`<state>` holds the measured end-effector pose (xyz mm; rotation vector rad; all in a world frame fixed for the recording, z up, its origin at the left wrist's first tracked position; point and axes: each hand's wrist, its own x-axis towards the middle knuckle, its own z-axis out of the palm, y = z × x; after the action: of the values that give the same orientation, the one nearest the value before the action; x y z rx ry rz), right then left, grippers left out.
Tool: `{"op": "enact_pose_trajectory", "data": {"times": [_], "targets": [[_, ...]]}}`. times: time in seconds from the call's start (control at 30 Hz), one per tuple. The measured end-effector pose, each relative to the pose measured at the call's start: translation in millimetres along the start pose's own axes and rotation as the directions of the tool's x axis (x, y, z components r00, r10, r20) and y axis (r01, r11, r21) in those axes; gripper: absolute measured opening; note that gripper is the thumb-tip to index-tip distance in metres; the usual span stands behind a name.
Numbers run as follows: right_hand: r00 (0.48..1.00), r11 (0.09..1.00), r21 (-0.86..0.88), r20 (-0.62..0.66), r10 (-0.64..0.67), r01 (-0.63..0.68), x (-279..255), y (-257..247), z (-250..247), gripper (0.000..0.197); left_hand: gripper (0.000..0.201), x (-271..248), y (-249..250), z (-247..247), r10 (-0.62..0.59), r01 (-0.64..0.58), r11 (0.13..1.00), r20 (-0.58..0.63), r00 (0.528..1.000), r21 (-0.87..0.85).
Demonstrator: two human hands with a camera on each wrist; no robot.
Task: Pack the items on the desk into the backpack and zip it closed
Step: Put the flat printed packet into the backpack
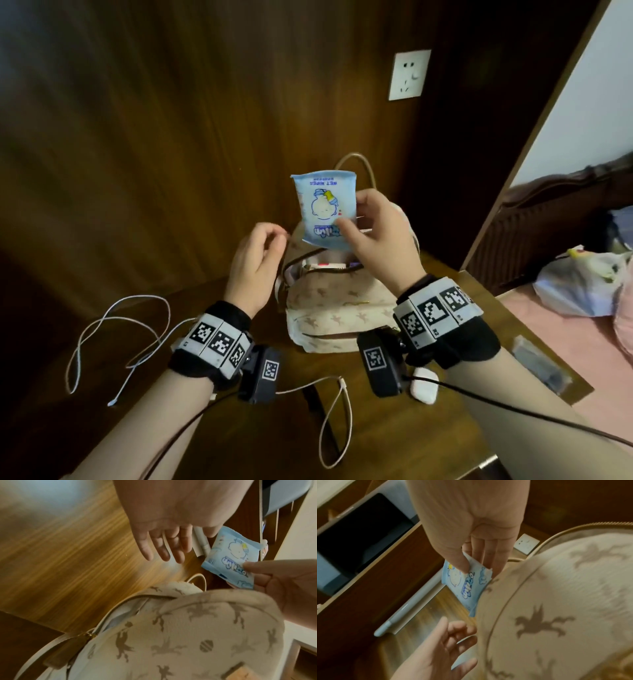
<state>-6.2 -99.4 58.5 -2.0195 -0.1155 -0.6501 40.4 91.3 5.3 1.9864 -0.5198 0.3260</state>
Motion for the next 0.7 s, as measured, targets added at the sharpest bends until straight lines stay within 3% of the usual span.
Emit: {"op": "enact_pose_trajectory", "data": {"times": [0.17,0.33,0.43,0.53,0.7], "targets": [[1.000,0.999,-0.026,-0.002,0.029,-0.029,5.7,22.0,-23.3,0.017,0.039,8.9,-3.2,25.5,0.077,-0.099,0.975,0.118,0.990,0.199],[0.995,0.995,0.042,0.034,0.094,-0.095,-1.2,39.5,-36.6,0.016,0.011,15.2,-9.4,41.8,0.088,-0.126,0.972,0.187,0.978,0.201],[0.987,0.986,0.057,0.047,0.153,-0.156,-7.1,52.2,-39.3,0.016,0.020,19.6,-20.5,40.5,0.187,-0.224,0.947,0.174,0.967,0.231],[0.974,0.977,0.038,0.096,0.203,-0.208,-13.8,64.1,-35.4,0.017,0.038,22.0,-26.5,37.8,0.222,-0.286,0.918,0.242,0.944,0.274],[0.934,0.956,-0.144,0.217,0.284,-0.257,-23.7,76.6,-30.1,0.015,0.068,16.1,-25.9,39.0,0.254,-0.375,0.878,0.373,0.892,0.299]]}}
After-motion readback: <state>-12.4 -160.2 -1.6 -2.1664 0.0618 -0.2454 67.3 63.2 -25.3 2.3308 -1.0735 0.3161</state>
